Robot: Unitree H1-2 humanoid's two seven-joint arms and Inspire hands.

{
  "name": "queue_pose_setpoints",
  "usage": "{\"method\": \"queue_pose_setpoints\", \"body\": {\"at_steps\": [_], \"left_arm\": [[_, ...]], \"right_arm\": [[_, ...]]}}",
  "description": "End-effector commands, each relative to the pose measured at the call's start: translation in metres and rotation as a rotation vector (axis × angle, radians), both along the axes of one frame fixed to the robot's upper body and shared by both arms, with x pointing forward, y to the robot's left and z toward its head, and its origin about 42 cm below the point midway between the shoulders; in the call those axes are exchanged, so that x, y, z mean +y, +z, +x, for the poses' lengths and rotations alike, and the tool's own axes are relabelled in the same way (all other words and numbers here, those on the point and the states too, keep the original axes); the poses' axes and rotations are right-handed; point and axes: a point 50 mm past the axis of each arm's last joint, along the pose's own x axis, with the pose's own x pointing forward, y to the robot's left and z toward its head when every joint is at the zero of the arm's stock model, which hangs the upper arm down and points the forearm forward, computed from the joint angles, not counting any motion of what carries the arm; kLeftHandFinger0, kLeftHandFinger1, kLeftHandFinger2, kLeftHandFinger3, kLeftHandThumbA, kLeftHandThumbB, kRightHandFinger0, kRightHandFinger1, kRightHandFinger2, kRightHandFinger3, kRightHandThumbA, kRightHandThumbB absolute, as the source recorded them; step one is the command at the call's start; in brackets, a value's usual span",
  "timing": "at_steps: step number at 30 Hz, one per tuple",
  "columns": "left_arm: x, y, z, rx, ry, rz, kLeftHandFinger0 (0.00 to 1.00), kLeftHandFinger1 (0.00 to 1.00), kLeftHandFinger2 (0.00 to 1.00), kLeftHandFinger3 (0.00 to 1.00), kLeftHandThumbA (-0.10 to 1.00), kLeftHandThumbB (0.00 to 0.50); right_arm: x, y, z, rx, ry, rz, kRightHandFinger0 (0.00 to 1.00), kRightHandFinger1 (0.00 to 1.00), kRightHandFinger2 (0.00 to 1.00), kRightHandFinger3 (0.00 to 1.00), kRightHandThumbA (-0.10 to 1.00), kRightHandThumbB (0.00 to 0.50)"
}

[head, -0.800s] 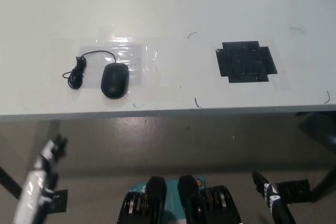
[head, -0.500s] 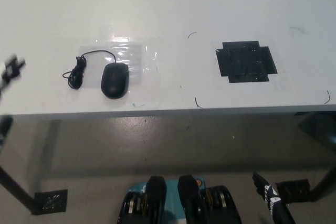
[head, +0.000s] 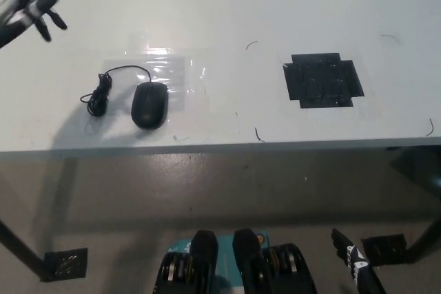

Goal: The robot uses left hand to click on the left button of the black mouse, which is placed on the left area of the table

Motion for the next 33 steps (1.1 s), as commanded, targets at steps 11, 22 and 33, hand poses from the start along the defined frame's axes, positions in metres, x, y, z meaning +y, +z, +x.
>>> {"method": "queue_pose_setpoints", "body": {"at_steps": [11, 22, 33], "left_arm": [[0.001, 0.014, 0.091, 0.397, 0.112, 0.201, 0.0, 0.0, 0.37, 1.0, 1.0, 0.353], [-0.044, 0.034, 0.104, 0.561, 0.044, 0.422, 0.16, 0.03, 0.37, 1.0, 1.0, 0.23], [-0.095, 0.043, 0.115, 0.599, 0.029, 0.475, 0.0, 0.14, 0.34, 1.0, 1.0, 0.316]], "right_arm": [[0.0, 0.01, 0.005, -0.09, -0.022, 0.022, 1.0, 1.0, 1.0, 1.0, 1.0, 0.113], [-0.004, 0.012, 0.006, -0.095, -0.024, 0.017, 1.0, 1.0, 1.0, 1.0, 1.0, 0.099], [-0.005, 0.017, 0.009, -0.099, -0.023, 0.016, 1.0, 1.0, 1.0, 1.0, 1.0, 0.114]]}}
